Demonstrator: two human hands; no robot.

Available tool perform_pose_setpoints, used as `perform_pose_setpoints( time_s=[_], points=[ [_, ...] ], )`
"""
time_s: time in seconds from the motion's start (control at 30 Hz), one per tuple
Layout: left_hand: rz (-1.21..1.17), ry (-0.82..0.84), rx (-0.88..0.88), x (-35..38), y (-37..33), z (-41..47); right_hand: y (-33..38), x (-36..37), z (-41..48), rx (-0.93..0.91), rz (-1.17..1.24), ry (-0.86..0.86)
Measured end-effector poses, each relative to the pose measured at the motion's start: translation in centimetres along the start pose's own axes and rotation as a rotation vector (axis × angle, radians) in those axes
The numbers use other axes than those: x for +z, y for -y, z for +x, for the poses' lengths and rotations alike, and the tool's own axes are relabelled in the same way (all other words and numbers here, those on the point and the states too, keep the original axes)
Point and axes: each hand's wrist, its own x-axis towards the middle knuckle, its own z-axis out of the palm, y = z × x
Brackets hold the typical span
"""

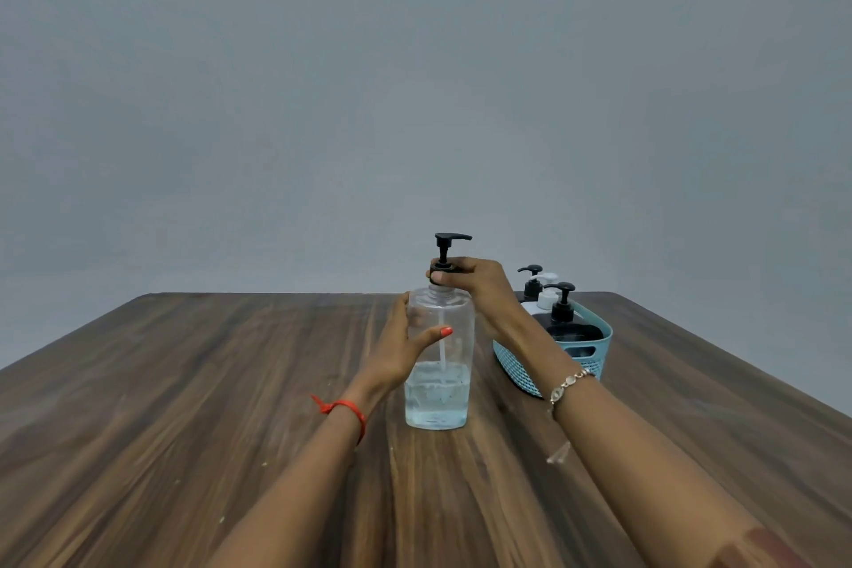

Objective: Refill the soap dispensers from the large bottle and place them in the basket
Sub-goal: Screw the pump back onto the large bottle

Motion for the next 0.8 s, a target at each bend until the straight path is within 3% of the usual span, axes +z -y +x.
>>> perform_pose_setpoints(
  time_s=[0.17,0.37,0.57,0.73,0.8],
  points=[
    [0.019,0.009,0.004,-0.2,0.0,-0.1,-0.5,1.5,-0.1,-0.048,-0.23,-0.216],
    [-0.01,-0.003,0.007,0.0,-0.2,-0.1,0.2,0.0,-0.1,0.0,-0.027,-0.006],
    [0.016,0.013,0.008,-0.2,0.0,-0.2,-0.5,1.8,0.0,-0.077,-0.226,-0.25],
    [-0.007,-0.004,-0.002,-0.1,-0.1,-0.1,0.0,-0.1,0.4,-0.021,-0.134,0.051],
    [-0.015,-0.002,0.003,0.0,-0.1,-0.1,0.2,-0.6,0.4,-0.014,-0.101,0.075]
  ],
)
